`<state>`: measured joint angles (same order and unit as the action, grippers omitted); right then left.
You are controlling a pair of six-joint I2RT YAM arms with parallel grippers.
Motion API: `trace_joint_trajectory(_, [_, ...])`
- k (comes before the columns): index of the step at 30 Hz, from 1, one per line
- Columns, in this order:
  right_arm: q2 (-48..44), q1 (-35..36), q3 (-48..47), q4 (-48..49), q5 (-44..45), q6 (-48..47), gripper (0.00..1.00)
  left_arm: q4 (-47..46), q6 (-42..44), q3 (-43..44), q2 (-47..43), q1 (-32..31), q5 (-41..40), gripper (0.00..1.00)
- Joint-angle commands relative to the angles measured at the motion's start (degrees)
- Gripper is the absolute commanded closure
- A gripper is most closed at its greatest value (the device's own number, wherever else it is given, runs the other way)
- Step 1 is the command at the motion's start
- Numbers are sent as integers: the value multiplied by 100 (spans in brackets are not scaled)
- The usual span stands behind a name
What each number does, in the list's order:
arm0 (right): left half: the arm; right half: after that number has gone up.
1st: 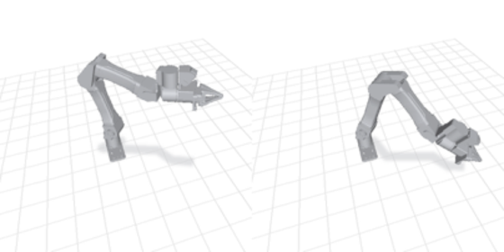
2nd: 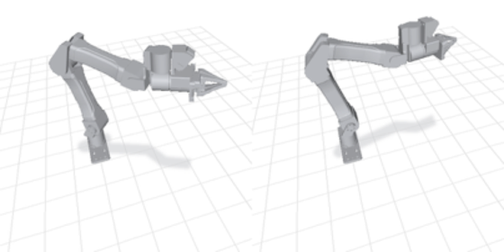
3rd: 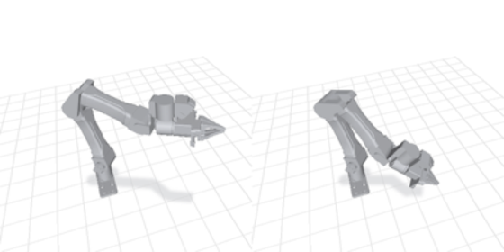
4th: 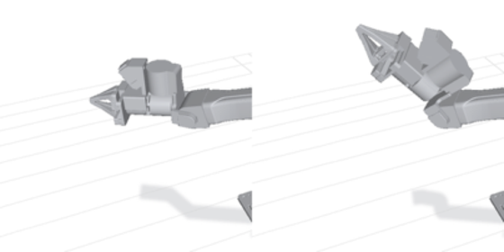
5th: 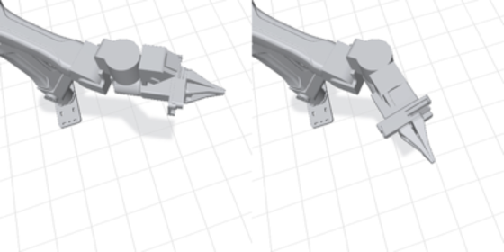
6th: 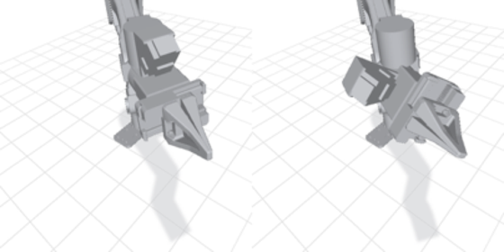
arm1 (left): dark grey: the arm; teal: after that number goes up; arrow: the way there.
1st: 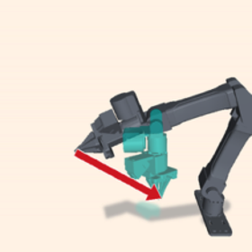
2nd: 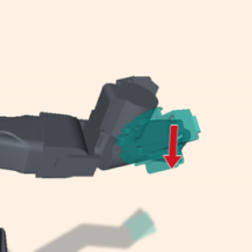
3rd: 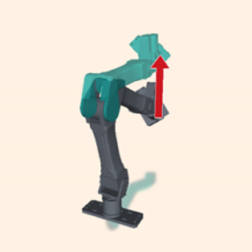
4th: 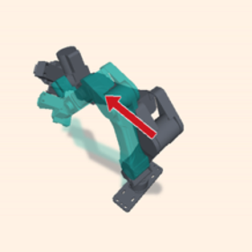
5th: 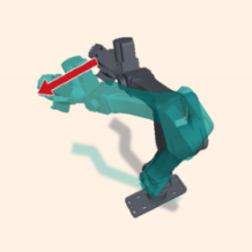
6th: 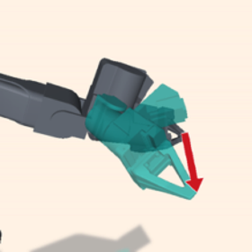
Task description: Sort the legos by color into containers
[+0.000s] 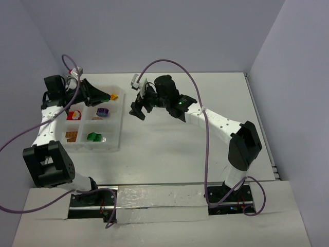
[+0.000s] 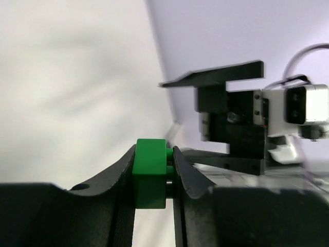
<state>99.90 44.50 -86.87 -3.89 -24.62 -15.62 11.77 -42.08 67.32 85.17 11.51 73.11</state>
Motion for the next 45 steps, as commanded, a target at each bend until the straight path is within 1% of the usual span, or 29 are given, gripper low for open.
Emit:
trace_joint_trajectory(1, [-575, -262, 311, -121, 324, -182, 0, 3419, 3621, 826, -238, 218, -1819, 100])
trace_joint_trajectory(3, [-649, -375, 463, -331, 438, -155, 0, 3670, 4268, 731, -364, 215, -2990, 100])
trace_joint_trajectory(5, [-728, -534, 568, -581, 499, -79, 0, 3712, 4568, 436, -599, 215, -3743, 100])
trace_joint_trajectory(7, [-788, -872, 700, -858, 542, 127, 0, 3549, 4800, -1, -904, 207, -4773, 100])
trace_joint_trajectory(8, [-796, -1002, 729, -962, 546, 192, 0, 3472, 4886, -189, -1025, 206, -5015, 100])
trace_joint_trajectory(10, [-790, -1488, 759, -1217, 569, 415, 0, 3290, 5021, -468, -1137, 202, -5510, 100])
trace_joint_trajectory(14, [-939, -1903, 1020, -1399, 643, 434, 0, 2945, 5051, -706, -1036, 143, -5753, 97])
trace_joint_trajectory(17, [-1028, -2118, 1178, -1516, 663, 391, 0, 2705, 4905, -729, -836, -24, -5708, 95])
trace_joint_trajectory(20, [-1082, -2223, 1258, -1593, 667, 391, 0, 2623, 4828, -742, -720, -181, -5702, 92])
trace_joint_trajectory(21, [-1101, -2252, 1311, -1608, 694, 381, 0, 2596, 4813, -759, -681, -251, -5719, 88])
trace_joint_trajectory(23, [-1142, -2323, 1360, -1621, 754, 355, 0, 2544, 4794, -788, -640, -409, -5855, 72])
trace_joint_trajectory(25, [-1144, -2400, 1380, -1646, 778, 355, 0, 2536, 4782, -812, -623, -431, -5947, 60])
trace_joint_trajectory(26, [-1130, -2489, 1366, -1694, 792, 376, 0, 2550, 4788, -825, -616, -431, -5975, 52])
trace_joint_trajectory(27, [-1130, -2533, 1348, -1730, 774, 419, 0, 2567, 4797, -817, -634, -431, -5992, 41])
trace_joint_trajectory(28, [-1113, -2534, 1331, -1747, 757, 420, 0, 2567, 4806, -826, -642, -431, -6001, 41])
trace_joint_trajectory(30, [-1119, -2679, 1296, -1805, 745, 484, 0, 2614, 4832, -794, -663, -431, -5984, 26])
trace_joint_trajectory(31, [-1127, -2724, 1293, -1823, 739, 493, 0, 2643, 4832, -779, -672, -431, -5981, 24])
trace_joint_trajectory(32, [-1124, -2781, 1284, -1844, 739, 513, 0, 2675, 4838, -767, -680, -431, -5960, 19])
trace_joint_trajectory(33, [-1139, -2858, 1275, -1881, 731, 557, 0, 2731, 4861, -730, -698, -431, -5908, 11])
trace_joint_trajectory(35, [-1198, -2973, 1269, -1947, 706, 633, 0, 2835, 4889, -558, -763, -424, -5764, 6])
trace_joint_trajectory(36, [-1245, -3053, 1269, -1968, 713, 666, 0, 2901, 4875, -383, -809, -432, -5632, 1])
trace_joint_trajectory(37, [-1290, -3116, 1270, -1993, 722, 684, 0, 2928, 4841, -220, -816, -461, -5579, 1])
trace_joint_trajectory(39, [-1422, -3315, 1276, -2004, 775, 740, 0, 2966, 4759, 464, -688, -832, -5598, 1])
trace_joint_trajectory(40, [-1456, -3375, 1267, -2011, 805, 755, 0, 2928, 4662, 675, -605, -1099, -5825, 1])
trace_joint_trajectory(42, [-1481, -3487, 1210, -2003, 854, 752, 0, 2932, 4456, 1188, -343, -1411, -6205, 1])
trace_joint_trajectory(45, [-1421, -3636, 836, -2063, 906, 666, 0, 2980, 4262, 2291, 291, -1485, -6133, 1])
